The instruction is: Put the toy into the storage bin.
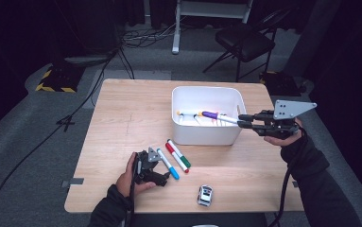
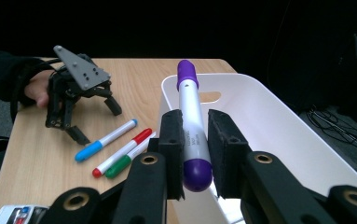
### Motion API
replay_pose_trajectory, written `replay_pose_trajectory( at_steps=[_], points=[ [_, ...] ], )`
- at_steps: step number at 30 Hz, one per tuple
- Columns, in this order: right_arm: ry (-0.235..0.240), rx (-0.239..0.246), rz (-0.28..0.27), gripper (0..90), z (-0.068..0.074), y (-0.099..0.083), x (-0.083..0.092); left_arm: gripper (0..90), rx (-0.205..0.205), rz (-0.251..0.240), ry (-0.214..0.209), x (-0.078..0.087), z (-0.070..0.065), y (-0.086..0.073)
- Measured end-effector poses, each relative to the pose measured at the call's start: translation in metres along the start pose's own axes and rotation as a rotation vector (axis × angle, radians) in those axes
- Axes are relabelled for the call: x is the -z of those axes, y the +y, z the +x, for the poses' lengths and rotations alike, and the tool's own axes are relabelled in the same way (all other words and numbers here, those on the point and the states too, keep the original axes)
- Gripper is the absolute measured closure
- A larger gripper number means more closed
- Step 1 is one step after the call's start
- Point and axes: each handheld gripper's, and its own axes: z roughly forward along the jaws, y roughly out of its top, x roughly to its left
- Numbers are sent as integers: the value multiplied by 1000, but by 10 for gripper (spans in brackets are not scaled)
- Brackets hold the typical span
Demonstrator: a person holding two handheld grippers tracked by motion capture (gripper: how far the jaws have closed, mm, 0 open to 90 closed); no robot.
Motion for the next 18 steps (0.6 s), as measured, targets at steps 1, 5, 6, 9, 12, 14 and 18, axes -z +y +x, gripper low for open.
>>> replay_pose_trajectory(
  at_steps=[1,5,6,9,12,14,18],
  points=[
    [-5,0,2,766,-2,2,-1,4,0,0,0,0,0,0],
    [-17,-1,22,766,-12,8,-7,4,0,0,0,0,0,0],
    [-22,-3,26,766,-13,9,-9,3,0,0,0,0,0,0],
    [-31,-15,50,766,-22,10,-17,4,0,1,-2,0,0,0],
    [-34,-38,68,766,-31,9,-25,4,-1,0,1,0,0,0],
    [-46,-40,94,766,-36,9,-31,4,-1,0,1,0,0,0],
    [-42,-60,117,766,-45,7,-43,4,0,1,-1,0,0,0]
  ],
)
